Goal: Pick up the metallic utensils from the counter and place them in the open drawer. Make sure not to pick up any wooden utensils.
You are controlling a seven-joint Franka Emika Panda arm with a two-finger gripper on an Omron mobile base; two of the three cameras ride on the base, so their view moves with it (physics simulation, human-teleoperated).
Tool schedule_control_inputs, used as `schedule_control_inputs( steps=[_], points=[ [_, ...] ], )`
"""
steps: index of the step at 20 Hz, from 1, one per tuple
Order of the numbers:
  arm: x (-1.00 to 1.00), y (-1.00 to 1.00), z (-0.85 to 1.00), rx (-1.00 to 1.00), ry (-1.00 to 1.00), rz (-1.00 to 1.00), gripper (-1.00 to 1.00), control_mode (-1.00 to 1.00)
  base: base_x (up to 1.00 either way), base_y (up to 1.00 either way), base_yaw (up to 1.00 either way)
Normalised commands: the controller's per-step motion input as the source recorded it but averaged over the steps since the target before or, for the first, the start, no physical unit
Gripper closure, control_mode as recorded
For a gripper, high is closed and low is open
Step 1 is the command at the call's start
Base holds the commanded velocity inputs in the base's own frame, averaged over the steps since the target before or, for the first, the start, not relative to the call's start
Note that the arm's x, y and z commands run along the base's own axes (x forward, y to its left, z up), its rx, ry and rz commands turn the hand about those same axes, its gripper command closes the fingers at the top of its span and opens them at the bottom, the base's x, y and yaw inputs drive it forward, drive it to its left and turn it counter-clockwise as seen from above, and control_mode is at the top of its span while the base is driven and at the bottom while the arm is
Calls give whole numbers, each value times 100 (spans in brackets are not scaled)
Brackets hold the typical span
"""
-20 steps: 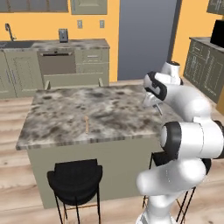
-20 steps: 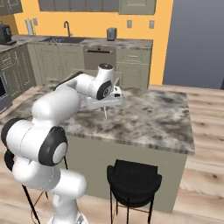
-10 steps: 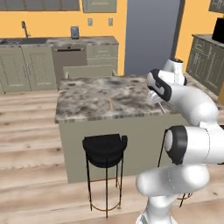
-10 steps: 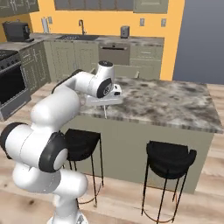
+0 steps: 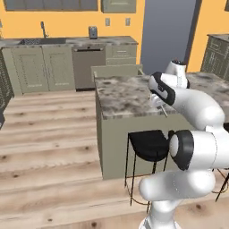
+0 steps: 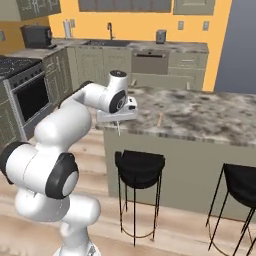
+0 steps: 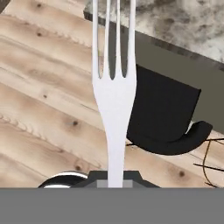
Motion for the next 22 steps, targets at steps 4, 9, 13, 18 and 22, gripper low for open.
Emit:
schedule_control_inputs(
  steps=[4,9,13,18,22],
  points=[
    [0,0,0,0,0,0,100,100,57,100,-27],
    [0,0,0,0,0,0,100,100,67,100,-34],
    [0,0,0,0,0,0,100,100,74,100,-39],
    [0,0,0,0,0,0,100,100,72,100,-42],
    [0,0,0,0,0,0,100,100,76,100,-48]
  ],
)
